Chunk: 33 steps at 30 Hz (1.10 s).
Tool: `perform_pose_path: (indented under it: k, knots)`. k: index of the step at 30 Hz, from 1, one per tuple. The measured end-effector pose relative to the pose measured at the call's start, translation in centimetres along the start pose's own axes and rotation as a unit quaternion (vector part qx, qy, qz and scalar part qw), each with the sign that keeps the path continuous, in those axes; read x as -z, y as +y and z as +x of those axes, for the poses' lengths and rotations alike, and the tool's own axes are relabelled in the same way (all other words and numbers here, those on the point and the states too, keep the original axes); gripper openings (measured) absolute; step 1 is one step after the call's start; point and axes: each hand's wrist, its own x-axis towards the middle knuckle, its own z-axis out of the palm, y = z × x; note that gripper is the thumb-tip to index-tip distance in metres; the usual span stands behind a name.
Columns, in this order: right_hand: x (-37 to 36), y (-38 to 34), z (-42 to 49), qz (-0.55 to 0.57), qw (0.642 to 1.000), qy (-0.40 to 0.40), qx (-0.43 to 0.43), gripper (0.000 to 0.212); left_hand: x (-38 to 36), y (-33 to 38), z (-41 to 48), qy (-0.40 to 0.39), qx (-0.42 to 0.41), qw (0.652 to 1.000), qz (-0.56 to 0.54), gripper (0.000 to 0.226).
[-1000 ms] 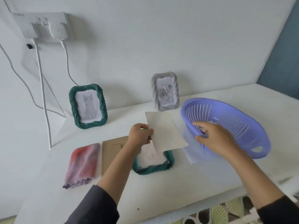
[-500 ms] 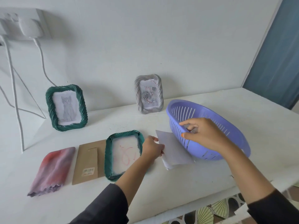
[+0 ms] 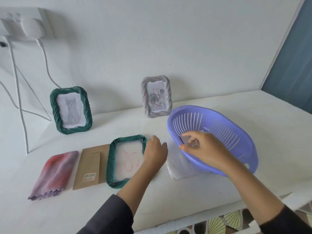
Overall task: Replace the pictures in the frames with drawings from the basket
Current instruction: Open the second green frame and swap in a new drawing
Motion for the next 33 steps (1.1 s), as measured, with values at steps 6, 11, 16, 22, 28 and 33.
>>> perform_pose_path:
  k: [6,11,16,22,28,33]
  knots:
    - [3.3,4.1,3.8,-0.225,0.957,-0.081,-0.164,0.040,2.1,2.8,1.2,-0.024,-0.079,0.989,-0.124,0.037]
    - [1.6,6.4,4.8,-0.302,0.912,-0.181,-0.212,0.056,1.8,2.7,1.2,-0.075,-0.108,0.987,-0.088,0.038]
    - [1.7,6.6,4.9,-0.299,0.907,-0.190,-0.226,0.050,2.0,2.8,1.2,-0.069,-0.111,0.987,-0.091,0.039]
    - [1.5,7.4,5.4,-0.323,0.910,-0.137,-0.222,0.018,2.2,2.9,1.1,-0.078,-0.119,0.986,-0.091,0.041]
    - [1.8,7.7,5.6,-0.320,0.914,-0.121,-0.216,0.011,2.1,2.9,1.3,-0.083,-0.119,0.986,-0.087,0.042]
    - [3.6,6.2,4.8,-0.285,0.929,-0.088,-0.218,0.023,2.2,2.8,1.2,-0.047,-0.115,0.989,-0.076,0.035]
